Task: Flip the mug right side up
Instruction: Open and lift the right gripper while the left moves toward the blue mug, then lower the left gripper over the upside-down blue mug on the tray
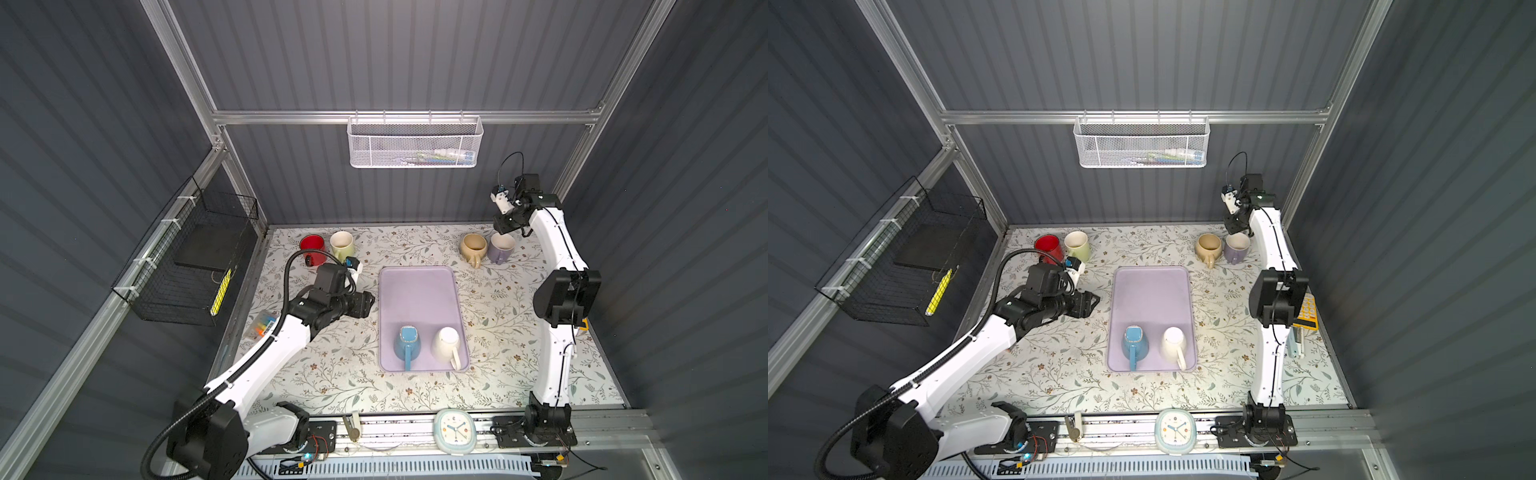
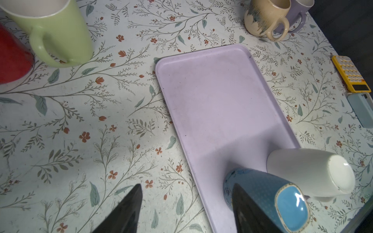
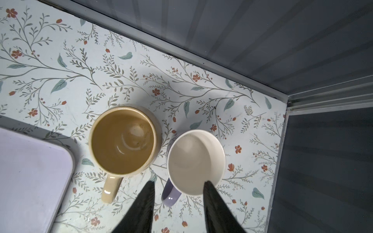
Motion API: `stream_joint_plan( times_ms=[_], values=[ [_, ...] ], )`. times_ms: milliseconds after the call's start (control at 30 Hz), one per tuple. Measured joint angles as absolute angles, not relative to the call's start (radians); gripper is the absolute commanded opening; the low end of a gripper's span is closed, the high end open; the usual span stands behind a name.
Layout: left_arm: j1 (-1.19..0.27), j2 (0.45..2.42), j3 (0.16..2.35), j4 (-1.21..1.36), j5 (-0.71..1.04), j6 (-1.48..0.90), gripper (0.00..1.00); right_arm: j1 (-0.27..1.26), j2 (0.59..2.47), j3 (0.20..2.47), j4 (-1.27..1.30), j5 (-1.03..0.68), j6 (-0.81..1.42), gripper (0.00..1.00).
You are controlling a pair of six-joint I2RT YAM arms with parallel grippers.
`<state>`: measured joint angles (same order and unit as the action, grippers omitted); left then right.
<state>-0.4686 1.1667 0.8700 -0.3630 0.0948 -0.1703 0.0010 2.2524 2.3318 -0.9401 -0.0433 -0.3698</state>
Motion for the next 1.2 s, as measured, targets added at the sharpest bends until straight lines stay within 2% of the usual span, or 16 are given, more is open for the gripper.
stream_joint_plan(
  times_ms=[133,333,633,767,1200],
  values=[
    [-0.469,1.11,0.786,-0.308,0.117,-0.205,0.71,0.065,2.109,2.12,-0.883,-0.001,-0.311,0.45],
    [-0.489,1.112,0.776,-0.287,0.144,-0.215,0.71,0.185,1.829,1.729,-0.738,0.035,-0.207,0.5],
    [-0.567,1.078,0.763,-0.292,0.153,-0.223,0.73,0.193,1.402,1.267,-0.466,-0.021,-0.047,0.56],
    [-0.625,1.067,0.758,-0.307,0.15,-0.231,0.73,0.194,1.378,1.217,-0.387,-0.065,-0.001,0.57],
    [-0.704,0.976,0.74,-0.419,0.115,-0.326,0.73,0.194,1.513,1.217,-0.234,-0.189,0.072,0.58]
  ],
)
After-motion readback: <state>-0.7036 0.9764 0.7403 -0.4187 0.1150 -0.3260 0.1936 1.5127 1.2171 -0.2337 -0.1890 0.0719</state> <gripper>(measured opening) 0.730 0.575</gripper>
